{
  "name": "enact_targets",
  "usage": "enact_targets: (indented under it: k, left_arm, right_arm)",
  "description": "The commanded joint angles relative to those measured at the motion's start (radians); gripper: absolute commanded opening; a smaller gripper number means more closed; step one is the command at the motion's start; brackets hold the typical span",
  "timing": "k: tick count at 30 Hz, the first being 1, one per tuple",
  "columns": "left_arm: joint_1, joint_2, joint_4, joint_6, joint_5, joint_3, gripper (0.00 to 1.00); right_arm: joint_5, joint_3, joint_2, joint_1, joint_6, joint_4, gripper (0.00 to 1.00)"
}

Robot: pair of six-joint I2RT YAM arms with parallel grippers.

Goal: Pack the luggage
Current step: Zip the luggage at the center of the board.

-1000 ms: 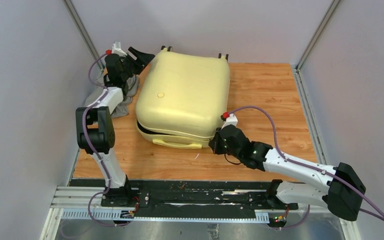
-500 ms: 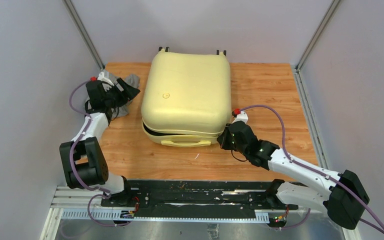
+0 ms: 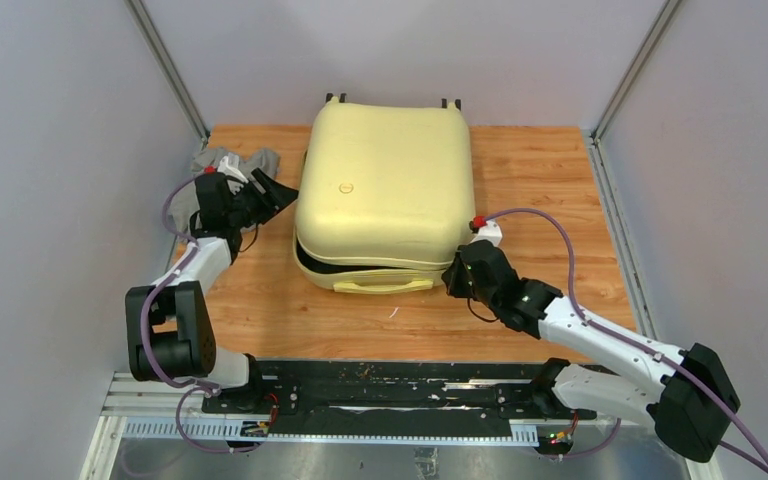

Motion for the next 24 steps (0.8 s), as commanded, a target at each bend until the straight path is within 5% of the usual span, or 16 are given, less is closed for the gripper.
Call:
enact_targets:
  k: [1,10,16,24]
  left_arm:
    - [-0.079,-0.036,0.103,-0.115,0.209,0.008,0.66]
    - [-0.144,-0.048,0.289,-0.233,0.194,-0.079,0.61]
    - [-0.205,-0.02,0.368,-0.238,0.149,-0.131,0.53]
    - [-0.215,-0.057,0.421,-0.255,0.164,-0.14,0.51]
  right_arm:
    - [-0.003,0.042,-0.022,-0.002,-0.001,0.035,0.0]
    - [-0.037,0.083,-0.01,0.004,-0.03,0.064,0.0]
    - [-0.075,0.266,0.212,0.189,-0.075,0.017,0.0]
    - [0.02,0.131,0.105,0.166,0.004,0.16,0.0]
